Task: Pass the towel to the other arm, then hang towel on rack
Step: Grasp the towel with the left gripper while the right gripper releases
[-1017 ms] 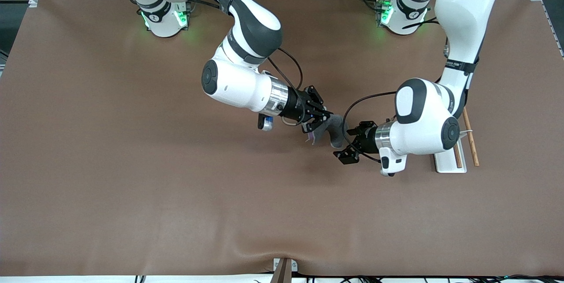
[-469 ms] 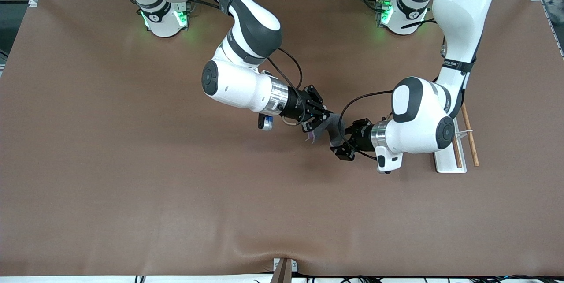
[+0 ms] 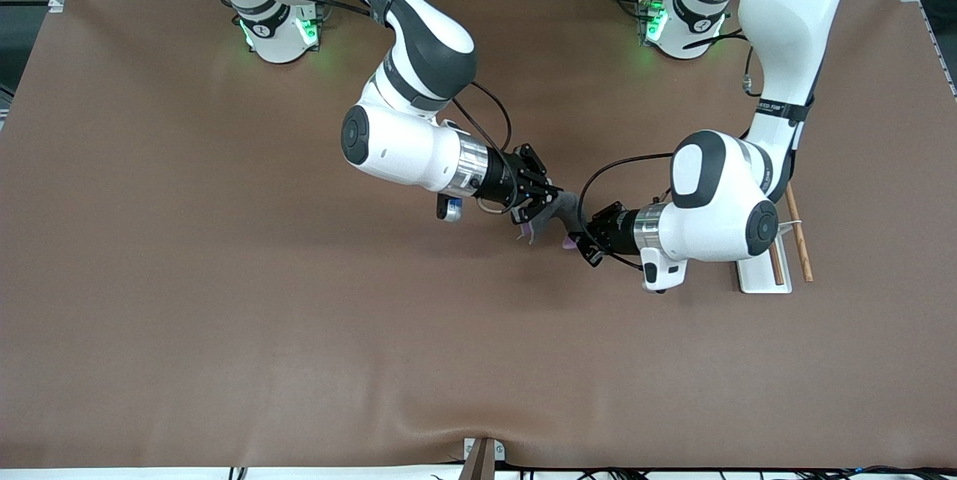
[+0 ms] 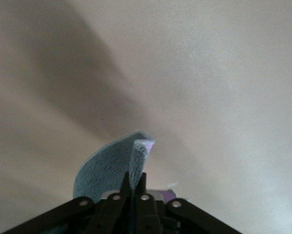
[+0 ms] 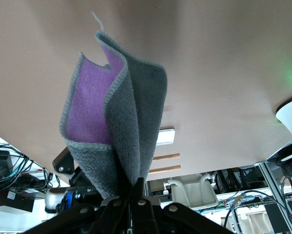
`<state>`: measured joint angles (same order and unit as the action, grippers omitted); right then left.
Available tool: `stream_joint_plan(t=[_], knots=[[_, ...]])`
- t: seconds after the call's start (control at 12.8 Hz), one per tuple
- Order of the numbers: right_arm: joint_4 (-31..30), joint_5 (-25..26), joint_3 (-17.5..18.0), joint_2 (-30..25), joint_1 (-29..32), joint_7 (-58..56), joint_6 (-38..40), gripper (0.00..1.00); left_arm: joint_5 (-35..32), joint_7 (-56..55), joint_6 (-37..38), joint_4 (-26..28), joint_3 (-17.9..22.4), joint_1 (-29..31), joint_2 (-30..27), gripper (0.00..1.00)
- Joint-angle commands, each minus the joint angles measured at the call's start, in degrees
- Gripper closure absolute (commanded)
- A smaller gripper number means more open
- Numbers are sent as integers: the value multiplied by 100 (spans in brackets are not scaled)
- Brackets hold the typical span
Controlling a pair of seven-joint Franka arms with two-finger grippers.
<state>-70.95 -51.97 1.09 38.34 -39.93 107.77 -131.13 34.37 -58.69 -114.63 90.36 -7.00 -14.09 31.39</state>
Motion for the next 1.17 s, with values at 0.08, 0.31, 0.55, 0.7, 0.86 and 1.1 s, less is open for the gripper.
stream_joint_plan(t=[0.08, 0.31, 0.55, 0.7, 0.86, 1.1], knots=[[222, -94, 23, 60, 134, 77, 385, 34, -18, -10, 406, -220, 67, -6, -159, 100], [222, -77, 14, 42, 178, 60, 465, 0, -1218, 33, 538, -264, 14, -6, -212, 100], [204, -86, 14, -54, 319, 77, 727, 0, -1354, -10, 626, -247, 14, -24, -370, 100], [204, -86, 14, -124, 494, 77, 1297, 0, -1371, 173, 880, -255, 67, 151, -493, 100], [204, -95, 14, -274, 670, 86, 1895, 0, -1380, 708, 1126, -247, 84, 380, -607, 100], [178, 124, -12, -519, 873, 51, 2652, 0, -1863, 1604, 1907, -229, 58, 968, -660, 100]])
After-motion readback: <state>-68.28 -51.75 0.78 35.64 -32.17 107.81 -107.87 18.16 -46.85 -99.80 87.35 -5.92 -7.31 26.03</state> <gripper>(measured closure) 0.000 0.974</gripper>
